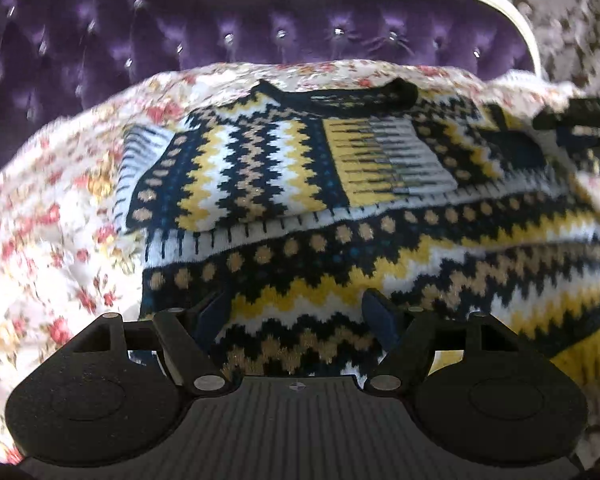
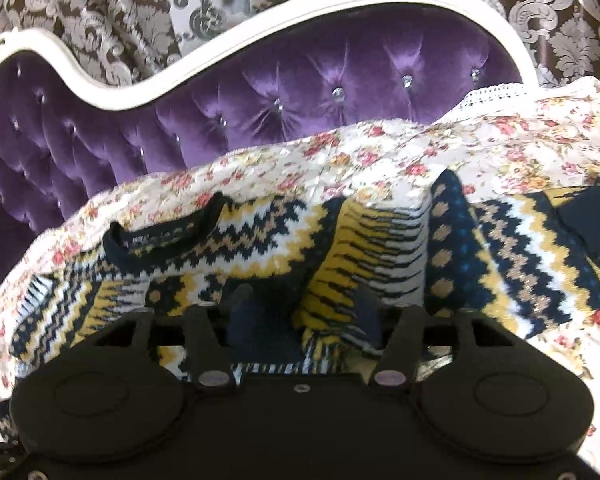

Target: Fold small clothes

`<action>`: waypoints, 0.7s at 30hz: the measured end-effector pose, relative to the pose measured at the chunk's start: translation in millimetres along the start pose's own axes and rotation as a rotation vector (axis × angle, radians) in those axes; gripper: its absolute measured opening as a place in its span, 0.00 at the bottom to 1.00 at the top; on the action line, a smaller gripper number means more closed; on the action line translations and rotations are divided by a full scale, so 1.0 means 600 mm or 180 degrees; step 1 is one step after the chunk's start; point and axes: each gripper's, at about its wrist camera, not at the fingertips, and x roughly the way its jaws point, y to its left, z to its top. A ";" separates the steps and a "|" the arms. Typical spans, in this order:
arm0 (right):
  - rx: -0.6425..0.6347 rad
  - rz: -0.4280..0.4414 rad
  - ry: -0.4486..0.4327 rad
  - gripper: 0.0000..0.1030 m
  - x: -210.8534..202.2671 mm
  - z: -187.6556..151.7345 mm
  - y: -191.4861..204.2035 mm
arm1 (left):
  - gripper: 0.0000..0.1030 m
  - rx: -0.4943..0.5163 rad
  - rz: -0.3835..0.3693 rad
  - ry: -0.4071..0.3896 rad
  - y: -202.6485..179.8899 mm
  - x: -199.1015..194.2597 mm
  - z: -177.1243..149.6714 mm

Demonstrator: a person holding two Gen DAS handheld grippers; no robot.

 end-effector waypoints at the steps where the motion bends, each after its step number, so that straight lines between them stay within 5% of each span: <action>1: 0.0036 0.0008 -0.0025 0.74 -0.004 0.003 -0.005 | 0.69 -0.0051 -0.0034 -0.0015 0.002 -0.005 0.005; 11: 0.0453 -0.0013 -0.0212 0.88 -0.028 0.023 -0.066 | 0.69 -0.0234 -0.0303 -0.0478 -0.020 -0.016 0.097; 21: 0.0766 -0.0051 -0.0335 1.00 -0.049 0.033 -0.125 | 0.70 -0.0465 -0.0468 -0.0373 -0.047 0.103 0.148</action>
